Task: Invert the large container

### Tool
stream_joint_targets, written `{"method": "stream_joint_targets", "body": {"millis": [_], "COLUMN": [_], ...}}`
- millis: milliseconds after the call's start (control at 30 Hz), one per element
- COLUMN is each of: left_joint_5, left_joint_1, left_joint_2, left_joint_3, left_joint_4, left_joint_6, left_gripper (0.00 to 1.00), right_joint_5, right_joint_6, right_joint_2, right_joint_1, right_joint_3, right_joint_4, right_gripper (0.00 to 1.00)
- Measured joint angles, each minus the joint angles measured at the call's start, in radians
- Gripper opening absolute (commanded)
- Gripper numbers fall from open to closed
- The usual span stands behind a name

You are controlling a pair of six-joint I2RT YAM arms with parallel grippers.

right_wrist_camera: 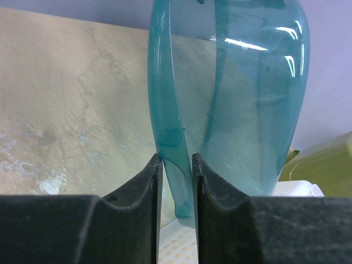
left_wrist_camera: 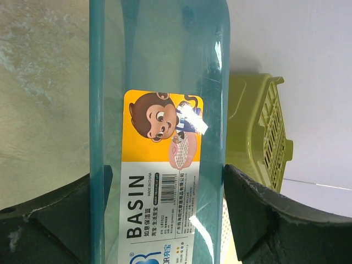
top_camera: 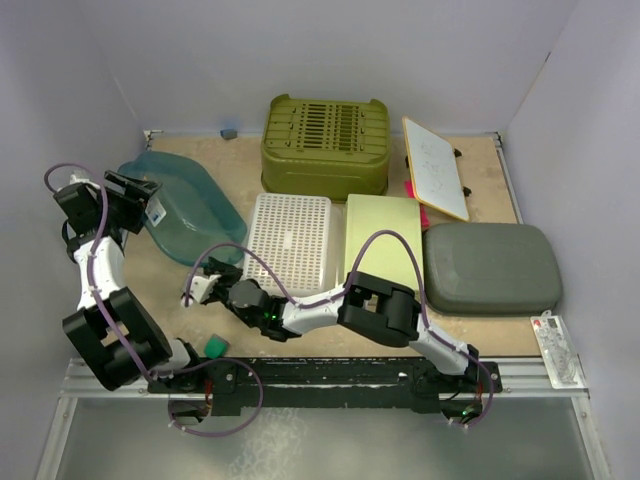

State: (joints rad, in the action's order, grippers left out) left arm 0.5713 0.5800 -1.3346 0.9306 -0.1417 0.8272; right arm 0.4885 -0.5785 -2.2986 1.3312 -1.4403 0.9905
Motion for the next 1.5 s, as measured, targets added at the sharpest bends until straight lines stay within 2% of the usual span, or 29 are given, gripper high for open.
{"method": "stream_joint_targets", "body": {"millis": [67, 167, 400, 733, 1200, 1500], "left_joint_5": [-0.007, -0.018, -0.027, -0.040, -0.101, -0.091], "left_joint_1": [-0.009, -0.030, -0.044, -0.044, -0.053, -0.055], "left_joint_2": [0.002, 0.013, 0.020, 0.020, 0.003, -0.019], "left_joint_3": [-0.002, -0.005, -0.005, 0.009, 0.053, 0.056], "left_joint_4": [0.009, 0.026, 0.029, 0.029, -0.051, -0.061], "left_joint_6": [0.001, -0.002, -0.030, -0.046, -0.054, -0.056], "left_gripper": [0.76, 0.77, 0.77, 0.77, 0.77, 0.78], "right_joint_5": [-0.006, -0.011, -0.006, -0.028, -0.089, -0.091], "right_joint_6": [-0.002, -0.004, 0.052, 0.258, 0.354, 0.393], "right_joint_2": [0.003, 0.003, 0.003, 0.003, 0.071, 0.102], "right_joint_1": [-0.003, -0.003, -0.002, -0.026, -0.061, -0.067], "right_joint_3": [-0.001, -0.008, -0.055, -0.124, -0.064, -0.029], "right_joint_4": [-0.007, -0.026, -0.116, -0.248, -0.277, -0.277], "right_gripper": [0.12, 0.09, 0.08, 0.06, 0.04, 0.04]}}
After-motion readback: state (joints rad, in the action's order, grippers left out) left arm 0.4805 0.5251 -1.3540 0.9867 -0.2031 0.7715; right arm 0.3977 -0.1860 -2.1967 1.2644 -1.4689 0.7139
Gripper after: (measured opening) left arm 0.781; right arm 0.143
